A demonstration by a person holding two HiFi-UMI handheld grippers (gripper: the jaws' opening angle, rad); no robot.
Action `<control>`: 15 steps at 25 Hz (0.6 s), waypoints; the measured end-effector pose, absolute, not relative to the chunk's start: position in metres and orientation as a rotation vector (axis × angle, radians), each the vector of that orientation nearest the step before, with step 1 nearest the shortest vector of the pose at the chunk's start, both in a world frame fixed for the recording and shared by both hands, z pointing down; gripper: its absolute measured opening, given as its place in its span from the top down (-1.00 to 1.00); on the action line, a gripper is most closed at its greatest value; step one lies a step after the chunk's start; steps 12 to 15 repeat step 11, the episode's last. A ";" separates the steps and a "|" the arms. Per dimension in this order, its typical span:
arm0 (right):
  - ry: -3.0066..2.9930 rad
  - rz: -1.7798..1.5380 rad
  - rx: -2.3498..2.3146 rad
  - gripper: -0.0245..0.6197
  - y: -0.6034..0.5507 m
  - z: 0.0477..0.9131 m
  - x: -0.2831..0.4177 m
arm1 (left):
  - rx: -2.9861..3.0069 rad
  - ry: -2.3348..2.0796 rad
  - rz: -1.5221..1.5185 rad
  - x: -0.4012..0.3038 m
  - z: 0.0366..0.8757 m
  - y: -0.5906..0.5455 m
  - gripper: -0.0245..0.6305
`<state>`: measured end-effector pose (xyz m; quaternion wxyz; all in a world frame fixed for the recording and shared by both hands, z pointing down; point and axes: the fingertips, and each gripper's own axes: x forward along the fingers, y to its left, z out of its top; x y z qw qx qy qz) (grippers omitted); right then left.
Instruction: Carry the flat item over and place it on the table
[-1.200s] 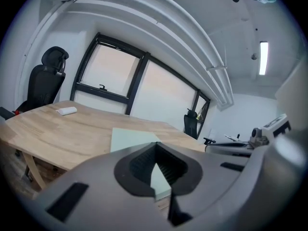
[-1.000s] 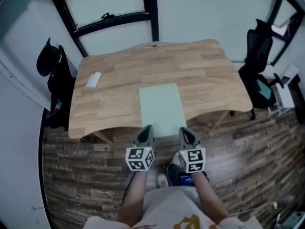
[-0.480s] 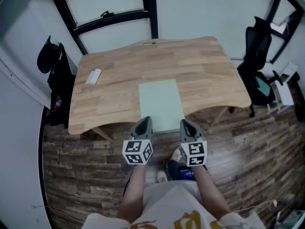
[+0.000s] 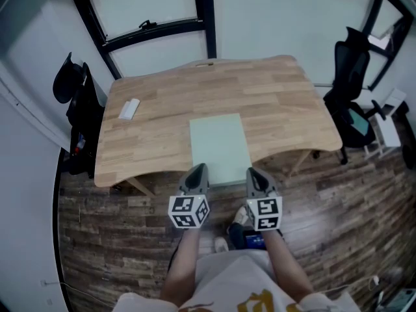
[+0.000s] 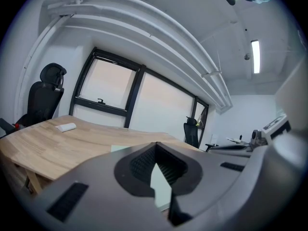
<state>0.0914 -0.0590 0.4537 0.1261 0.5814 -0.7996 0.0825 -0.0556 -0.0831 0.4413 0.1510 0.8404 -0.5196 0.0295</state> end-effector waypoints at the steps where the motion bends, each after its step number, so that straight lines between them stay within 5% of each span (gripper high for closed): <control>1: -2.329 0.237 1.693 0.93 -0.059 0.455 0.092 | 2.412 -1.490 0.088 -0.055 0.442 -0.083 0.92; 15: -2.331 0.255 1.663 0.93 -0.060 0.462 0.087 | 2.371 -1.482 0.095 -0.057 0.453 -0.085 0.92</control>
